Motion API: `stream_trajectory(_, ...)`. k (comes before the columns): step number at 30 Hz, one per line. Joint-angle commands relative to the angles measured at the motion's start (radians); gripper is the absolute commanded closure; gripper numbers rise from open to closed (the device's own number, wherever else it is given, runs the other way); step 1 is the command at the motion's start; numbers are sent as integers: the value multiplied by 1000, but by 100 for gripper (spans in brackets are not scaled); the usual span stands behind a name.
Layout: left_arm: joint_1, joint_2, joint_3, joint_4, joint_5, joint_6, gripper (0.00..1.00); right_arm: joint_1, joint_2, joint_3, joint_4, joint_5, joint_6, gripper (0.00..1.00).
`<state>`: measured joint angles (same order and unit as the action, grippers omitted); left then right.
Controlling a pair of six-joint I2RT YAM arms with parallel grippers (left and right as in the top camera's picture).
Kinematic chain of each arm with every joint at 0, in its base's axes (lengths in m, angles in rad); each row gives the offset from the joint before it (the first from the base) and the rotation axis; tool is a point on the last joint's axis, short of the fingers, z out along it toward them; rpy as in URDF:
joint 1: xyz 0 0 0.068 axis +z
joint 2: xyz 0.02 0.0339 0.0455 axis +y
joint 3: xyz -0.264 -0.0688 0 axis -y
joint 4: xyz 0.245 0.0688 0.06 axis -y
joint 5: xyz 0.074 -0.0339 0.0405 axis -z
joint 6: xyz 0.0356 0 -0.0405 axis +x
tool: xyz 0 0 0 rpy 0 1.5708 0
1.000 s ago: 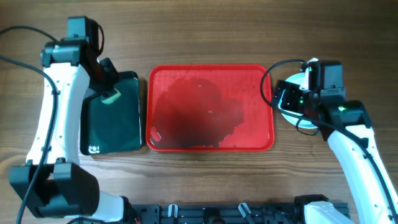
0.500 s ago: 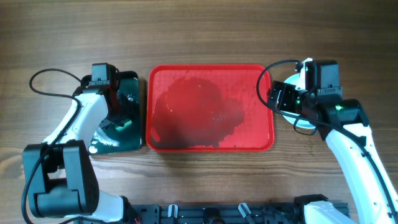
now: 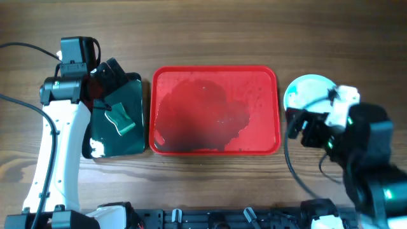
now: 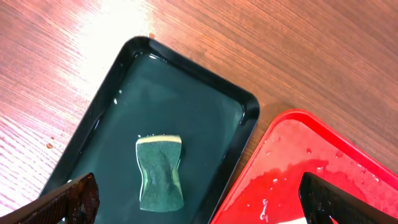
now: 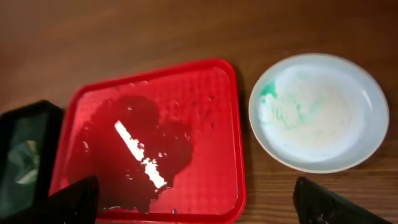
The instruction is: Clean dirty plates on tray and stack at the side
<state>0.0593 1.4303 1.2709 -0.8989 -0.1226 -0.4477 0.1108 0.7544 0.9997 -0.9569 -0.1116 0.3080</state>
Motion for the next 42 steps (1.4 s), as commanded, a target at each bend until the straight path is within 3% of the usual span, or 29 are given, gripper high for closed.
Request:
stream_trajectory(1,-2,4,4,0,-2,-12,0,4,-130,18,-10,6,-16,0)
stream_trajectory(2,-2,4,4,0,-2,-12,0,4,-158,18,-9,5,-5,0)
stream_trajectory(5,-2,4,4,0,-2,-12,0,4,-154,16,-26,-2,241,0)
stream_trajectory(9,-2,4,4,0,-2,-12,0,4,-153,1,-51,206,243,0)
stream_trajectory(11,-2,4,4,0,-2,-12,0,-34,-214,-127,176,151,117,0)
stream_trajectory(13,-2,4,4,0,-2,-12,0,-87,-378,-404,504,19,-61,0)
stream_trajectory(17,-2,4,4,0,-2,-12,0,-92,-612,-767,818,17,-65,0)
stream_trajectory(19,-2,4,4,0,-2,-12,0,-92,-667,-863,893,17,-71,0)
stream_trajectory(22,-2,4,4,0,-2,-12,0,-92,-751,-963,889,44,-72,0)
stream_trajectory(36,5,2,4,-1,-2,-12,0,-92,-745,-995,960,47,-96,0)
stream_trajectory(39,4,-96,4,-1,-2,-12,0,-92,-745,-995,960,47,-96,0)
stream_trajectory(42,5,-329,-34,-7,-10,25,0,-92,-745,-995,960,47,-96,0)
